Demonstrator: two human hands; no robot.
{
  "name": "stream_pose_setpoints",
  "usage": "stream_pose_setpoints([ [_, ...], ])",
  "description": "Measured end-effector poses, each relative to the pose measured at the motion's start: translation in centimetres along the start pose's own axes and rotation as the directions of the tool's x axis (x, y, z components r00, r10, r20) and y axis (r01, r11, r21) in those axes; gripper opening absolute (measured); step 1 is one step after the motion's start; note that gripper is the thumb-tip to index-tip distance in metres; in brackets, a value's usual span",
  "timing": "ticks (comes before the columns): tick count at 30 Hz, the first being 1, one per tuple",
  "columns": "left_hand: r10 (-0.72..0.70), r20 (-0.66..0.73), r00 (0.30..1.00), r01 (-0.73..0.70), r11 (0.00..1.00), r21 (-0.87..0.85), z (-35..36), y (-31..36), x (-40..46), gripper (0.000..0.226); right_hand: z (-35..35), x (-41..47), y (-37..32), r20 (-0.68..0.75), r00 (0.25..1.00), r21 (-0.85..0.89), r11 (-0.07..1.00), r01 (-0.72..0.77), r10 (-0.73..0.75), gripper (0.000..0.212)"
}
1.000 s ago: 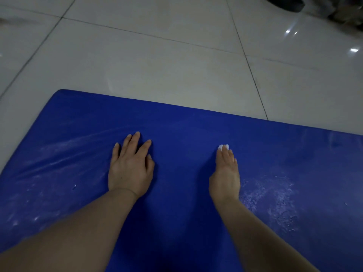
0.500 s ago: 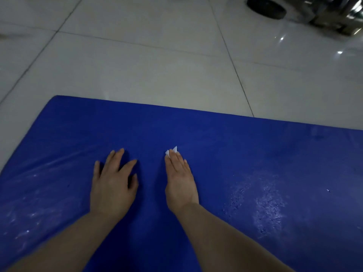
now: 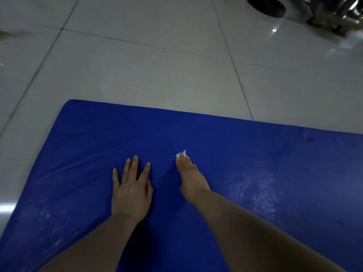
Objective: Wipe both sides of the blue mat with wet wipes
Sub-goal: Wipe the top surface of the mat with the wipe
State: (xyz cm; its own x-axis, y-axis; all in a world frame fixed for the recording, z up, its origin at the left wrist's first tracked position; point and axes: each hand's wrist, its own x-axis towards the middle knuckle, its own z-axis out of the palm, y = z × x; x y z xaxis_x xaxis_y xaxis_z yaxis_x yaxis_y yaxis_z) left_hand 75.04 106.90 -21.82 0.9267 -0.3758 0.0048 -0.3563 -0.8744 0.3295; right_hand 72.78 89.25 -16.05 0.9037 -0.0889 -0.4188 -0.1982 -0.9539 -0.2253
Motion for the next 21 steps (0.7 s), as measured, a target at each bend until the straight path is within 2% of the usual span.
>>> stream_pose_setpoints([
  [2, -0.014, 0.029, 0.999, 0.015, 1.000, -0.022, -0.3, 0.1, 0.0, 0.053, -0.6, -0.4, 0.9, 0.011, 1.000, -0.009, 1.000, -0.007, 0.007, 0.073],
  [4, -0.019, 0.027, 0.999, 0.020, 0.999, -0.030, -0.4, 0.0, 0.0, 0.052, -0.6, -0.8, 2.2, -0.049, 0.996, 0.023, 0.997, -0.078, 0.080, 0.066],
  [7, -0.021, 0.012, 1.000, 0.022, 1.000, -0.022, -0.1, -0.2, 0.1, 0.051, 0.5, -1.5, 4.0, -0.097, 0.975, 0.056, 0.979, -0.195, 0.199, 0.080],
  [9, -0.017, -0.007, 1.000, 0.017, 1.000, -0.014, 0.0, -0.2, 0.1, 0.048, 1.5, -1.5, 4.1, -0.144, 0.969, 0.113, 0.976, -0.188, 0.203, 0.086],
  [14, 0.010, -0.027, 1.000, -0.009, 0.999, 0.046, 0.0, -0.5, 0.2, 0.045, 2.6, -1.2, 4.5, -0.223, 0.957, 0.226, 0.965, -0.136, 0.187, 0.086],
  [15, 0.000, 0.005, 1.000, 0.000, 0.998, 0.068, -0.3, -0.3, 0.2, 0.046, 2.7, -1.2, 4.6, -0.228, 0.957, 0.242, 0.962, -0.125, 0.181, 0.086],
  [18, -0.106, 0.210, 0.972, 0.077, 0.987, 0.141, -2.6, 1.2, 0.6, 0.053, 2.4, -1.3, 5.1, -0.195, 0.969, 0.294, 0.951, -0.092, 0.154, 0.085],
  [21, -0.243, 0.440, 0.865, 0.126, 0.952, 0.278, -5.9, 3.5, 1.9, 0.057, 1.2, -1.4, 5.6, -0.088, 0.991, 0.364, 0.929, -0.062, 0.100, 0.087],
])
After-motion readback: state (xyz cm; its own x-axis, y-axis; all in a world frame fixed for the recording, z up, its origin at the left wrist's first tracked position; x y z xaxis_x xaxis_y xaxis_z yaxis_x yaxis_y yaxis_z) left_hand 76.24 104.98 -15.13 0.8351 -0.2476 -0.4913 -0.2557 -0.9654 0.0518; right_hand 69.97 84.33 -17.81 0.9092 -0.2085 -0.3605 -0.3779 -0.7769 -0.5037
